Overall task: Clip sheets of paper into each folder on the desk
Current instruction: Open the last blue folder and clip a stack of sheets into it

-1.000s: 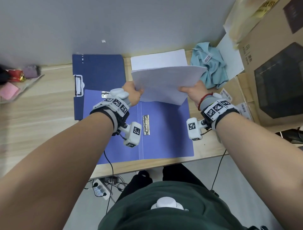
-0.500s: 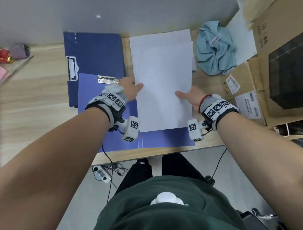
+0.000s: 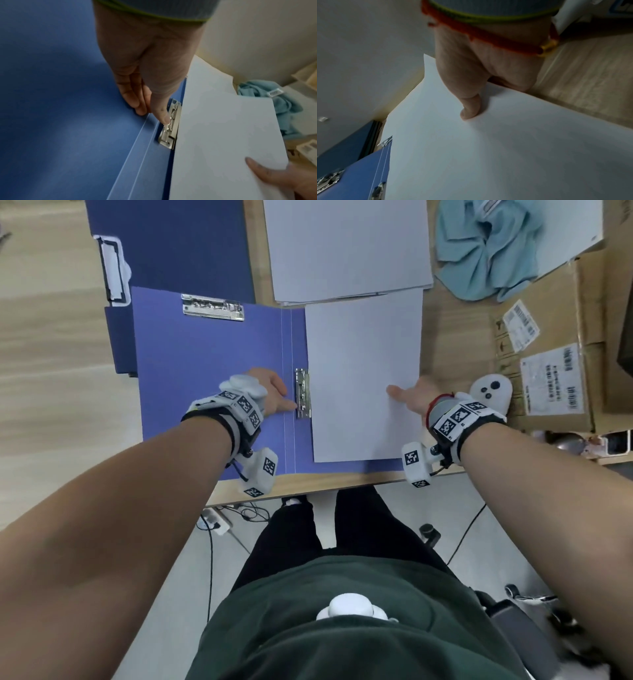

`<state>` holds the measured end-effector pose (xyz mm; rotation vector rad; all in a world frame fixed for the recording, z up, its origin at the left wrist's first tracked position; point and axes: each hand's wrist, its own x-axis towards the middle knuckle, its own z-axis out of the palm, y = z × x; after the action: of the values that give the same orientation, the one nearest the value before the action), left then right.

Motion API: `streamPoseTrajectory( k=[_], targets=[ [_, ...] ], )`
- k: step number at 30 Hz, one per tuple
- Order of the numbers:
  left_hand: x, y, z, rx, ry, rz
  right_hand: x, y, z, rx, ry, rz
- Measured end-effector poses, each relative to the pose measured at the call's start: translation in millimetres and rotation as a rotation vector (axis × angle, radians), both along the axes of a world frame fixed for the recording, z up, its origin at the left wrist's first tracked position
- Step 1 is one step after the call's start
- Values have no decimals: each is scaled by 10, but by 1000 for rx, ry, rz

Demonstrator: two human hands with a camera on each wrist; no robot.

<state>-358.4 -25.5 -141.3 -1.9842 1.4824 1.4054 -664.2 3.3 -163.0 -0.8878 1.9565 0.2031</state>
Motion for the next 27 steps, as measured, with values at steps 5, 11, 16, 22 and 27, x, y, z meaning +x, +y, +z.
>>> streamPoseTrajectory(
  k=[5,11,16,22,27],
  targets=[
    [-144,11,-14,-50,-171,-207,-20,-69,-6,-27,26,22],
    [-178,21,-63,-60,-198,-281,-48,-124,-18,-11,33,40],
    [-213,28,-70,-40,-224,-353,-48,-109,-40,-14,31,15],
    [-11,-82,-60,76,40,-262,-46,-121,0,6,24,25],
    [6,-48,-51,18,385,237,-60,-118,31,35,14,24]
  ],
)
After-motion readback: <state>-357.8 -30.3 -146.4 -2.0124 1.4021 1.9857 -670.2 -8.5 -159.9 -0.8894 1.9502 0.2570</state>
